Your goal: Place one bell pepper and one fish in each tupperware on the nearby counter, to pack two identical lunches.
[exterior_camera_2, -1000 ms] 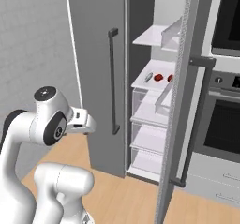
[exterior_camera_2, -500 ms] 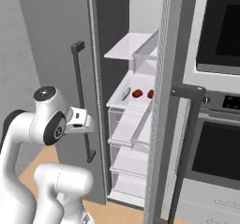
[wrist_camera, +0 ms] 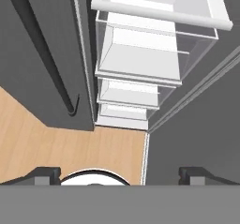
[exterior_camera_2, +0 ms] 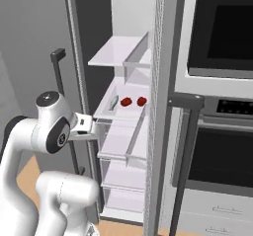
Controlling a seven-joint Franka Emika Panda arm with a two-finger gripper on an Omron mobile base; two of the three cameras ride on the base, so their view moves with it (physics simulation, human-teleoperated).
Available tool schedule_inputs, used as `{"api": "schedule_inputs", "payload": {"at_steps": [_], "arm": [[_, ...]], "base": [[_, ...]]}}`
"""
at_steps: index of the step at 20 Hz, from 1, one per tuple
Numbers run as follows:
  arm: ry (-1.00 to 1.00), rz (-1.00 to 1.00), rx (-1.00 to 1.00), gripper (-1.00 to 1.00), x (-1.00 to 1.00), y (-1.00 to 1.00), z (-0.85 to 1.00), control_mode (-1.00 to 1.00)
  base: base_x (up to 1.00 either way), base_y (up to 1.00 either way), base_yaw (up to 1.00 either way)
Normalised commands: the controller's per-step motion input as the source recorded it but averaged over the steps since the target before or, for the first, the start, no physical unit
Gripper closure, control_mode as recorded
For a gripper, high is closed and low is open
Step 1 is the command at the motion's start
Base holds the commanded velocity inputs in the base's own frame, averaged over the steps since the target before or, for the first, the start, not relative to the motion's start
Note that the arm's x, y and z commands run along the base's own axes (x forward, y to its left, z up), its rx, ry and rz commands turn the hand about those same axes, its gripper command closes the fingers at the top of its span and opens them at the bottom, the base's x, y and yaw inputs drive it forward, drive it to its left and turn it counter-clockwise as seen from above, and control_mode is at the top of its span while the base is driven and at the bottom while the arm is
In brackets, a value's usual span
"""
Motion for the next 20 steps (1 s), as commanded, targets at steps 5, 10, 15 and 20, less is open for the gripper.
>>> {"api": "schedule_inputs", "payload": {"at_steps": [5,10,15,20], "arm": [[0.0,0.0,0.0,-1.0,0.0,0.0,0.0,1.0],[0.0,0.0,0.0,-1.0,0.0,0.0,0.0,1.0],[0.0,0.0,0.0,-1.0,0.0,0.0,0.0,1.0],[-0.03,-0.01,0.0,-1.0,0.6,0.0,0.08,-1.0]], "base": [[0.23,-0.16,-0.12],[0.46,-0.09,-0.06],[0.45,-0.41,-0.05],[0.27,-0.11,-0.03]]}}
